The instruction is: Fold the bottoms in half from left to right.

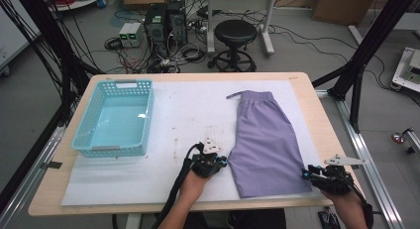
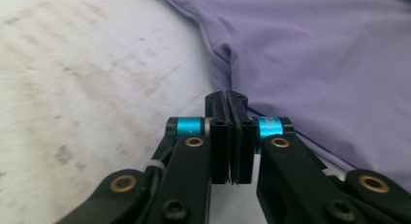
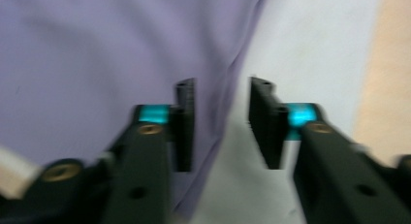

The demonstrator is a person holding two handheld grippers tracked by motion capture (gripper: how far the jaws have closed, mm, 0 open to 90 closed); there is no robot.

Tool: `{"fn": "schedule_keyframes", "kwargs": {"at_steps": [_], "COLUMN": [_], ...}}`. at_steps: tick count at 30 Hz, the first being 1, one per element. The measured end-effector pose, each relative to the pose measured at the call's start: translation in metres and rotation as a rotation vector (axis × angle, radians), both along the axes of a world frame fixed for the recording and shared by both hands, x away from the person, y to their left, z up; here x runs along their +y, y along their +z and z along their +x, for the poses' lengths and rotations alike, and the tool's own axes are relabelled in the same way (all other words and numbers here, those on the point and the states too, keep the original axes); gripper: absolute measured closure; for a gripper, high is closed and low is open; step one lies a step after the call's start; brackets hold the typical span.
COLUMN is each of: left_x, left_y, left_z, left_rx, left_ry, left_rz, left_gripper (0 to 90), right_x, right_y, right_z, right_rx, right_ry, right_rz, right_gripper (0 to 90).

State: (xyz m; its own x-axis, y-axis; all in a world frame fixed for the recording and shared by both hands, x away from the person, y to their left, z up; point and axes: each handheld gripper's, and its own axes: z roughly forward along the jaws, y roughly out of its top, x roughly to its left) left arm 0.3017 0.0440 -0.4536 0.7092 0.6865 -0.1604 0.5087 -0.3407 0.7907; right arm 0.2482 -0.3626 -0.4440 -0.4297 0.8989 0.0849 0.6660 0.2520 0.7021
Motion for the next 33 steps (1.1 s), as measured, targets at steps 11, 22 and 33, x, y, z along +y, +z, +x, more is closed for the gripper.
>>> {"fn": "schedule_keyframes", "kwargs": {"at_steps": [11, 22, 33], "left_x": [0.049, 0.076, 0.085], "left_y": [0.019, 0.023, 0.029], "left_z": [-0.002, -0.004, -0.007], "left_rx": [-0.107, -0.108, -0.129], "left_ry": [0.073, 0.096, 0.086], "left_rz": [-0.162, -0.189, -0.241], "left_gripper": [53.5, 49.8, 37.6], "right_x": [0.048, 0.039, 0.102], "right_y": [0.011, -0.004, 0.02], "right_z": [0.084, 0.123, 0.169], "right_rx": [-0.12, -0.059, -0.128], "right_ry": [0.119, -0.009, 0.16], "right_rz": [-0.005, -0.083, -0.057], "right_gripper": [60.1, 59.4, 44.0]}}
